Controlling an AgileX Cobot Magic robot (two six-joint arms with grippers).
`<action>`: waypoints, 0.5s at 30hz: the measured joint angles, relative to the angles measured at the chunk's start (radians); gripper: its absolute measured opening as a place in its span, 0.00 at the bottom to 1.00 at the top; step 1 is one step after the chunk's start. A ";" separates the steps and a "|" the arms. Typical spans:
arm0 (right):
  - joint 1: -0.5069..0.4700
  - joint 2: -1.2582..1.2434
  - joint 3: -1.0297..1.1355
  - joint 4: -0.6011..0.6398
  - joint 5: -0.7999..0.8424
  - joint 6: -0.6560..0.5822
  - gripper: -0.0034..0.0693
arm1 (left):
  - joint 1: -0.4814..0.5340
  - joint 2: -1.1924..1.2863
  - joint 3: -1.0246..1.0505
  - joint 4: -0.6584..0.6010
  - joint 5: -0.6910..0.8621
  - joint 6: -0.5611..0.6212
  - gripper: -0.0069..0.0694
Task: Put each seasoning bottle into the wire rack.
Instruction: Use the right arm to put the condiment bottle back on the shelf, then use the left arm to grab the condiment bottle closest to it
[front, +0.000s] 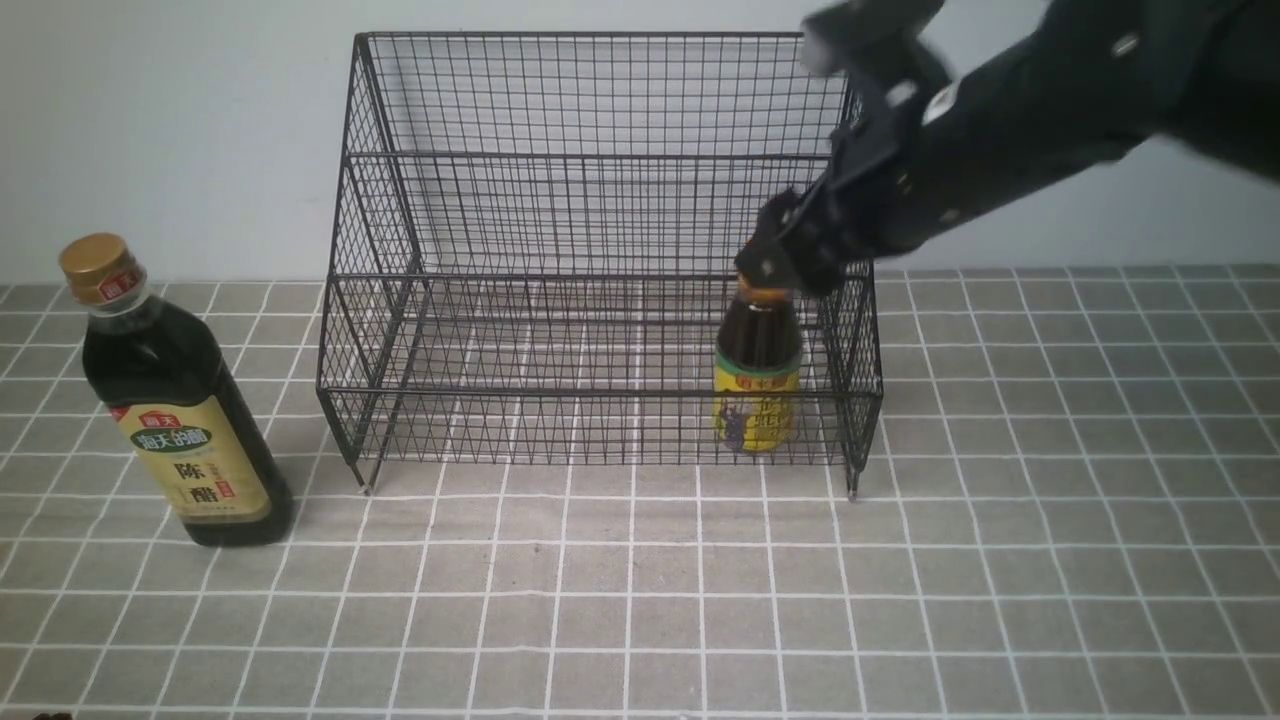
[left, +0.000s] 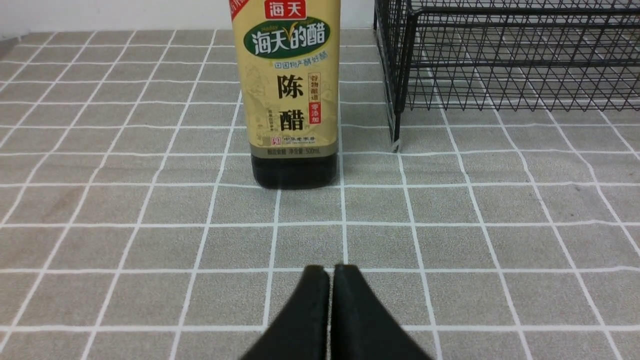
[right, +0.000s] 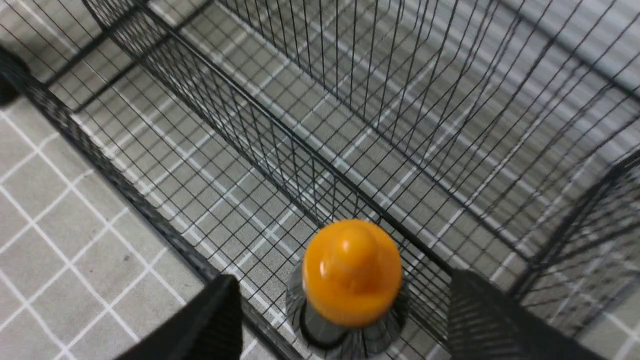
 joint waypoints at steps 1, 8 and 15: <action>0.000 -0.035 0.000 -0.021 0.015 0.022 0.78 | 0.000 0.000 0.000 0.000 0.000 0.000 0.08; 0.000 -0.389 -0.005 -0.222 0.172 0.373 0.50 | 0.000 0.000 0.000 0.000 0.000 0.000 0.08; 0.000 -0.883 0.206 -0.532 0.157 0.753 0.05 | 0.000 0.000 0.000 0.000 0.000 0.000 0.08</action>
